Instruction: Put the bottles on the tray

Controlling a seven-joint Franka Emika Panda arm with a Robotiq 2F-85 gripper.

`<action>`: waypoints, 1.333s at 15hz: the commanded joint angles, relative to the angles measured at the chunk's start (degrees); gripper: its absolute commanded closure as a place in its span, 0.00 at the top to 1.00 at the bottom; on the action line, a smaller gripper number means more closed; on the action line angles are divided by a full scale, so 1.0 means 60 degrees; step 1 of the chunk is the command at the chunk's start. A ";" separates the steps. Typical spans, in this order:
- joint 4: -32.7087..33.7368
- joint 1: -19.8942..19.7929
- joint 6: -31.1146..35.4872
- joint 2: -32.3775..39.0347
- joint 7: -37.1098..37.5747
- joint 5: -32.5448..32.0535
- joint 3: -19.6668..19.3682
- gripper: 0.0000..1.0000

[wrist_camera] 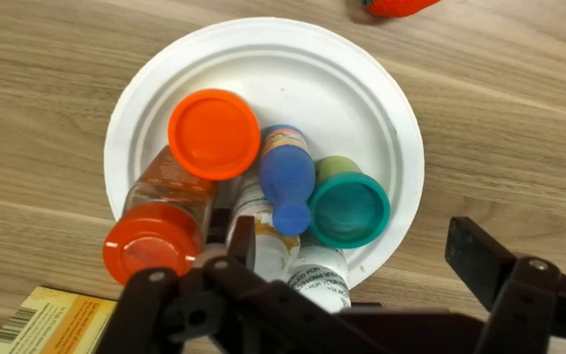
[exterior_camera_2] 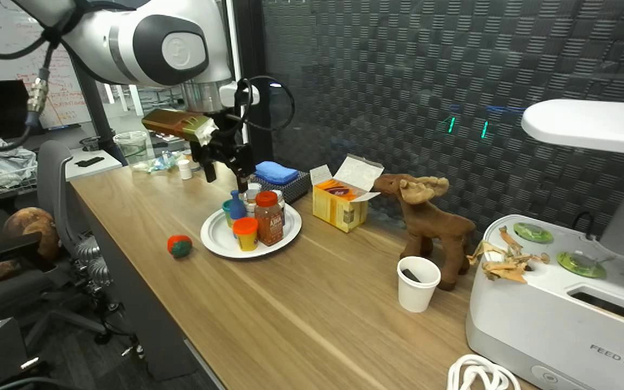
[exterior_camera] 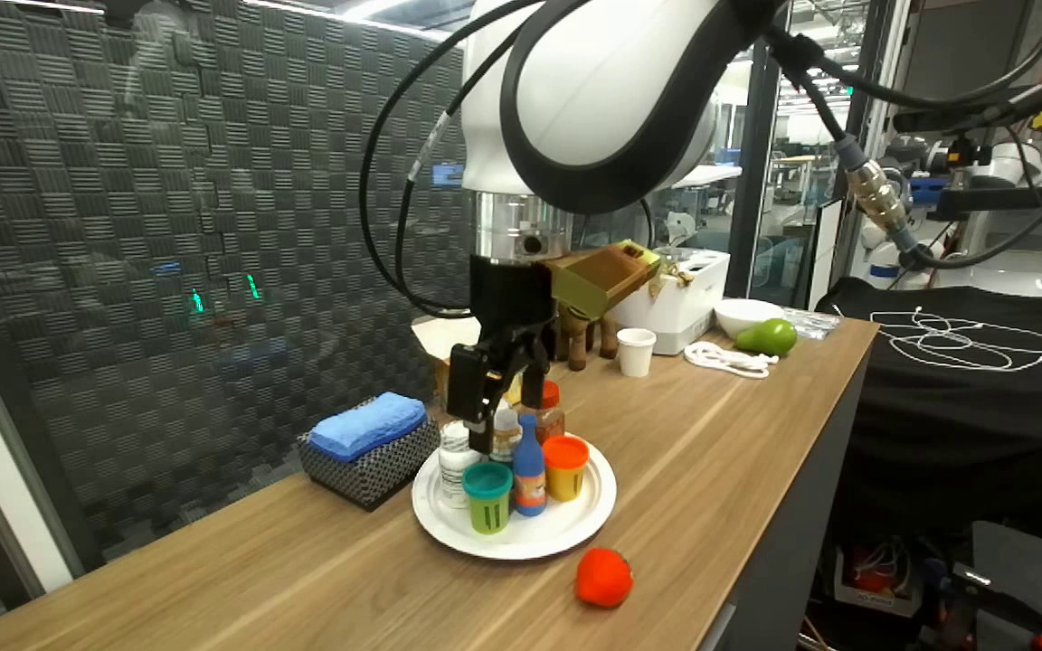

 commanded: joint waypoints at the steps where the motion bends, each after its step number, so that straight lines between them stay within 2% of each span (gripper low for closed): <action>1: -0.0282 0.0194 0.0314 -0.0567 0.0503 -0.0352 -0.0094 1.00; 5: -0.1303 0.0497 0.1148 -0.1741 0.2613 -0.2100 -0.0443 1.00; 7: -0.1903 0.0422 0.1157 -0.2292 0.3345 -0.2446 -0.0376 1.00; 10: -0.2968 0.0197 0.1095 -0.2775 0.3100 -0.1280 -0.0120 1.00; 15: -0.3795 0.0218 0.1407 -0.2372 0.0772 0.2081 0.0006 1.00; 17: -0.3848 0.0202 0.1433 -0.2156 0.0231 0.2665 0.0038 1.00; 20: -0.3785 0.0174 0.1310 -0.1899 -0.0119 0.2988 0.0059 1.00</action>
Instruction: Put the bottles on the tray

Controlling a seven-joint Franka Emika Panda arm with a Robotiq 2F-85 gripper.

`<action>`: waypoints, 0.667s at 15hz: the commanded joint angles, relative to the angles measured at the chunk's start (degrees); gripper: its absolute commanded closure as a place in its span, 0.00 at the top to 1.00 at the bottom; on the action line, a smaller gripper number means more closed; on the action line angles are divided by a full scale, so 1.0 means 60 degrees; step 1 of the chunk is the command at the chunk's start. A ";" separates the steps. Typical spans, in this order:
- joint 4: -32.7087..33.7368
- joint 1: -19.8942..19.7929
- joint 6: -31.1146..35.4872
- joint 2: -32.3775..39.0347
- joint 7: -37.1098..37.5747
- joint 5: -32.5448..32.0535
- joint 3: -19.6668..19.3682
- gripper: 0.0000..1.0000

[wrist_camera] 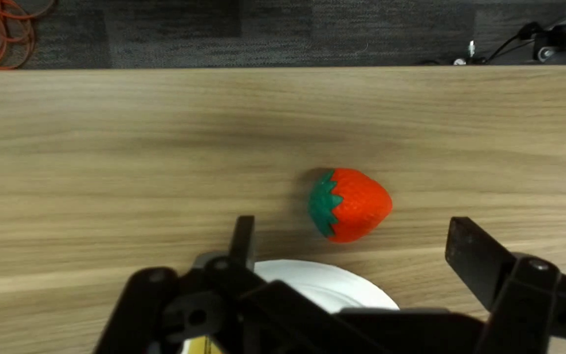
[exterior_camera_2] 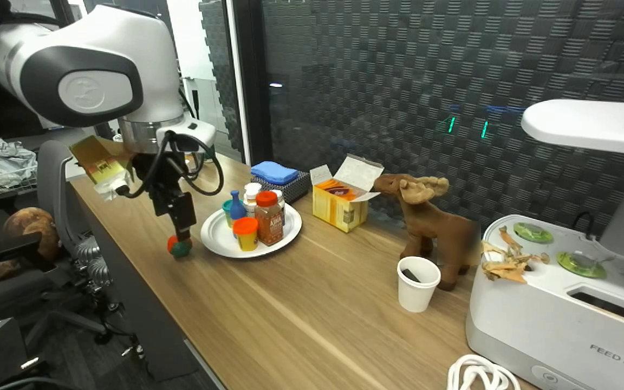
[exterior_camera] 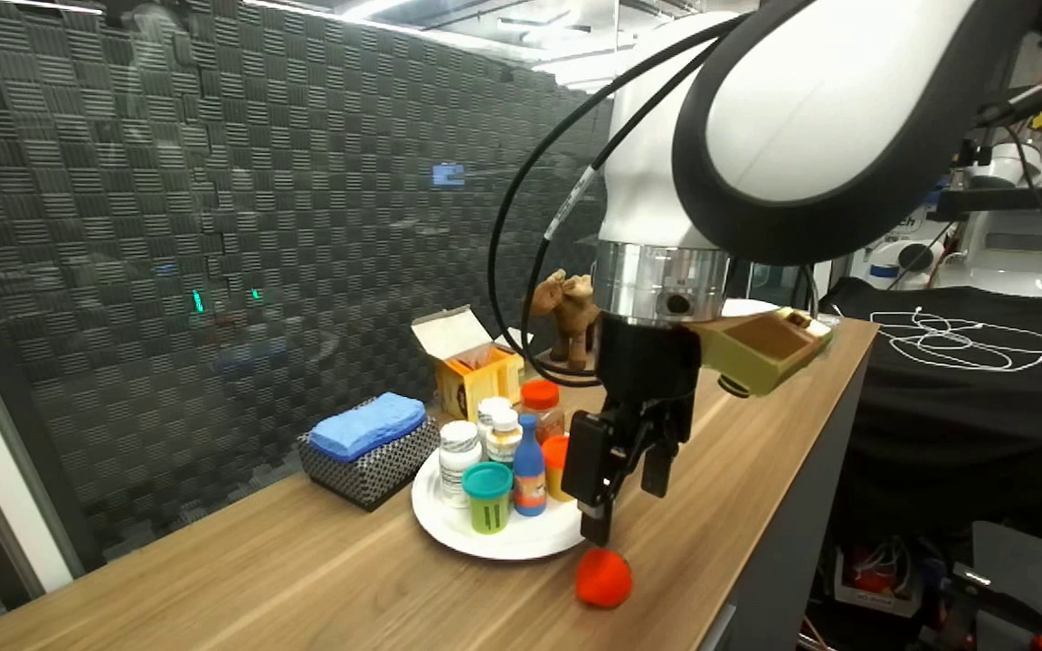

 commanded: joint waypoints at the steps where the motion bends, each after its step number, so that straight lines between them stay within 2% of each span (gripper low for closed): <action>1: 0.0066 -0.0124 0.0052 0.0229 -0.0562 0.0562 0.0181 1.00; 6: 0.0114 -0.0104 0.0052 0.0709 -0.0904 0.0873 0.0374 1.00; 10: 0.0163 -0.0095 0.0375 0.1073 -0.0962 0.0732 0.0518 1.00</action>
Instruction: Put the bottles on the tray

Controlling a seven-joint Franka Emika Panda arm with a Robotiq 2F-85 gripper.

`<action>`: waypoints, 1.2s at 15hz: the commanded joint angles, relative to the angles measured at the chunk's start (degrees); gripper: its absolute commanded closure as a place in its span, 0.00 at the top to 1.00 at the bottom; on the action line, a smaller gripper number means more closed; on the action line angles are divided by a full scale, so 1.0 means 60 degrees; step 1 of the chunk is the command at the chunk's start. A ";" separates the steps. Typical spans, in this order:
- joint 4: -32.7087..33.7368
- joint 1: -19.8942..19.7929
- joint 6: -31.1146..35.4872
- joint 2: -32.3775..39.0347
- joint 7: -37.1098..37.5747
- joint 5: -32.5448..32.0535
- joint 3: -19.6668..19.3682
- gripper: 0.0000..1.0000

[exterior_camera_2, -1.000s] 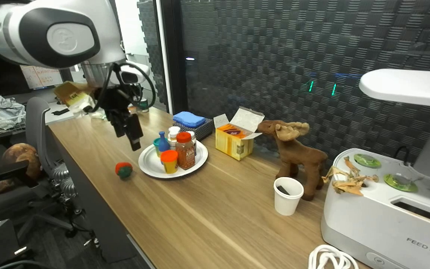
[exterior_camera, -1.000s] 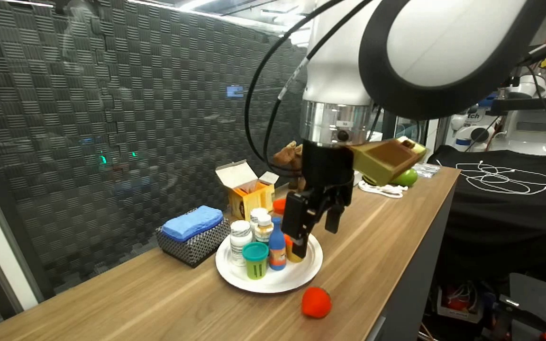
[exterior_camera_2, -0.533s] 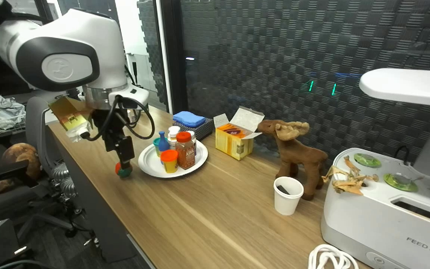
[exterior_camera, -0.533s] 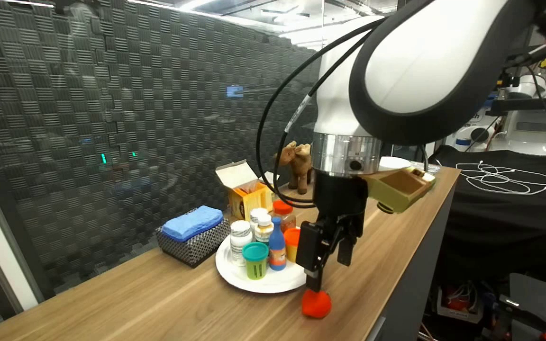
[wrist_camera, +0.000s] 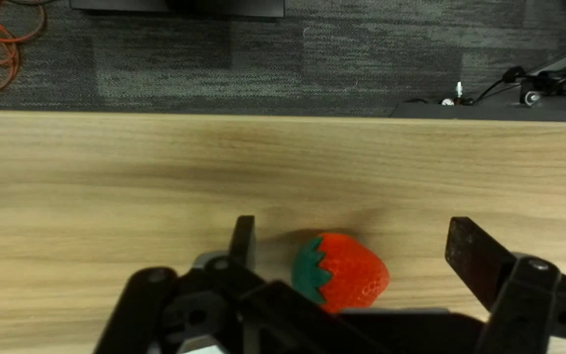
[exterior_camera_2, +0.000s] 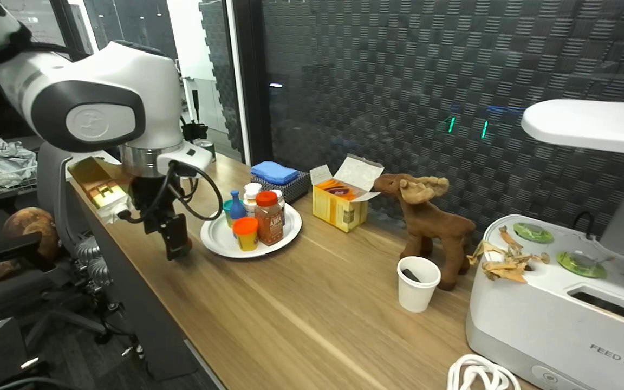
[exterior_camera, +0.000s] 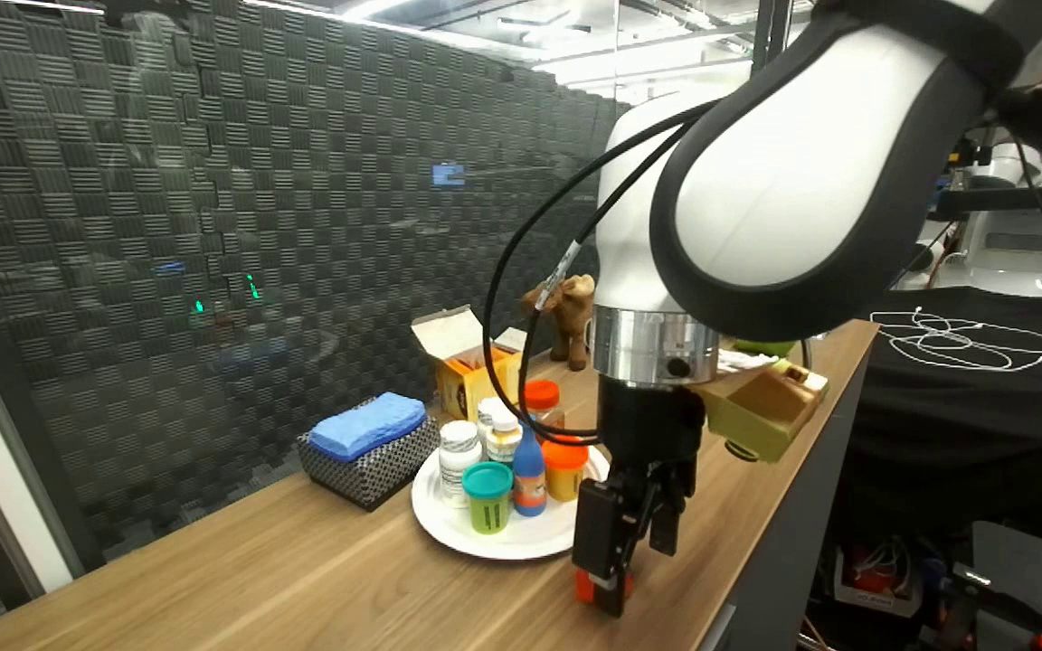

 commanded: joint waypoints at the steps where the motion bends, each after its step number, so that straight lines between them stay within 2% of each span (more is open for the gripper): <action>1: 0.0124 -0.0077 0.0401 0.0257 -0.0246 0.0060 0.0228 1.00; 9: 0.0129 -0.0072 0.1424 0.0511 -0.0301 -0.0196 0.0362 1.00; 11: 0.0138 -0.0081 0.1410 0.0551 -0.0283 -0.0244 0.0362 0.74; 18: 0.0066 -0.0004 0.1443 0.0574 -0.0026 -0.0999 0.0251 0.19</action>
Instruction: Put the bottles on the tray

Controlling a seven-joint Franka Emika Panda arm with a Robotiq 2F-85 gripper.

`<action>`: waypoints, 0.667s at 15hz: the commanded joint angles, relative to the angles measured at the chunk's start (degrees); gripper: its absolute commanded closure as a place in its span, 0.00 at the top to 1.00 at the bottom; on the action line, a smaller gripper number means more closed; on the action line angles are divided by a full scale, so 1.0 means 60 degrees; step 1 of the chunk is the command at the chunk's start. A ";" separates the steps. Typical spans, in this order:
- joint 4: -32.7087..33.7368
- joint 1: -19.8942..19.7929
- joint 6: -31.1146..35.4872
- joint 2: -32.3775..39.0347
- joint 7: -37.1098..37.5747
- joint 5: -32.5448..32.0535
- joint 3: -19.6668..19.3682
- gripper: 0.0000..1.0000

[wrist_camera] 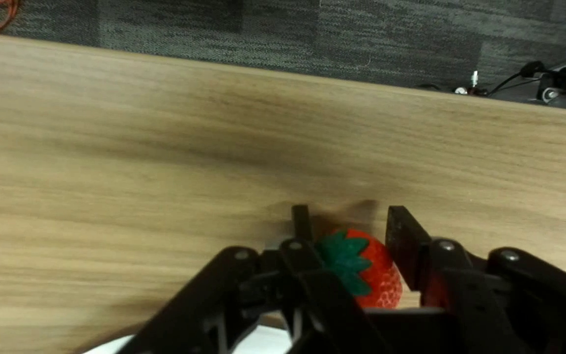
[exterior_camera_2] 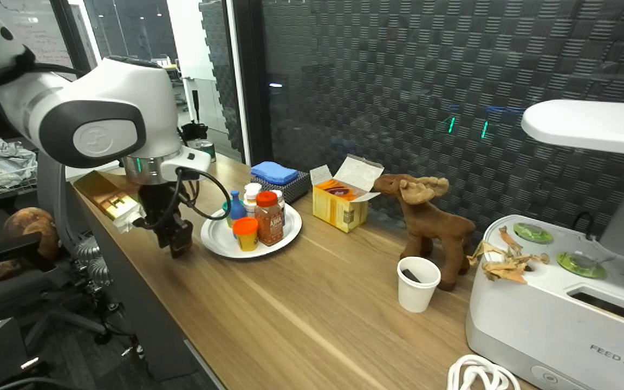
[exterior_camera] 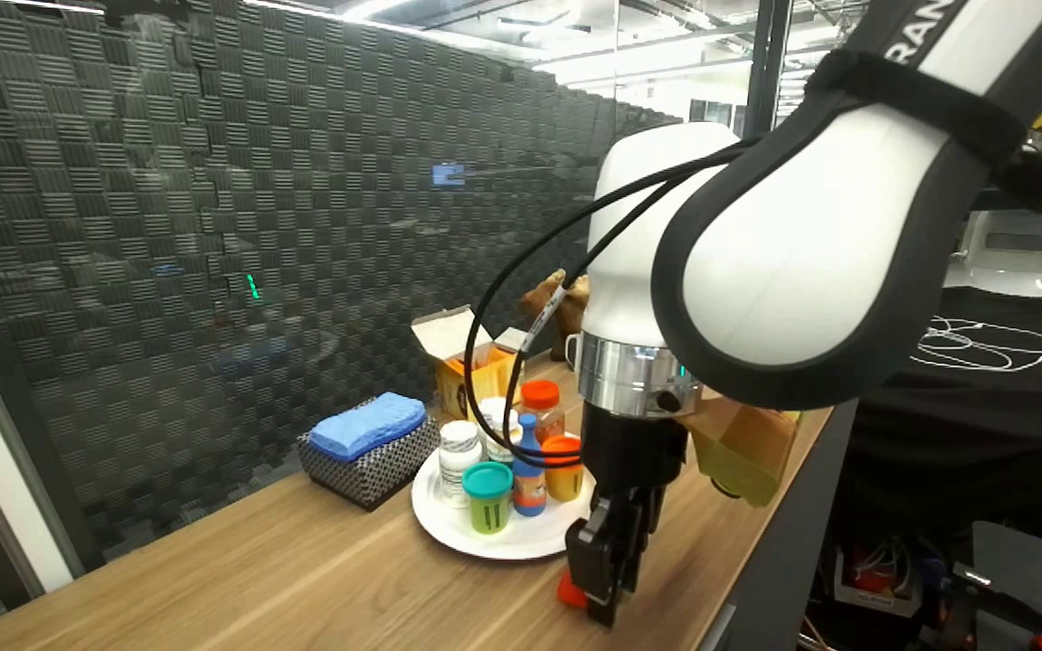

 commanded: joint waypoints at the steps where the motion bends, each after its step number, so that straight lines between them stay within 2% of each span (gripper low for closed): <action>1: 0.0047 -0.0006 0.0185 -0.0018 0.0220 -0.0496 0.0005 0.14; 2: 0.0042 0.0002 0.0210 -0.0019 0.0256 -0.0601 -0.0010 0.06; 4: 0.0045 0.0000 0.0200 -0.0030 0.0267 -0.0710 -0.0004 0.04; 6: 0.0020 0.0032 0.0151 -0.0086 0.0328 -0.0871 -0.0013 0.30; 7: -0.0013 0.0084 0.0152 -0.0140 0.0457 -0.1086 -0.0059 0.31; 10: -0.0042 0.0265 0.0210 -0.0190 0.1058 -0.2022 -0.0214 0.54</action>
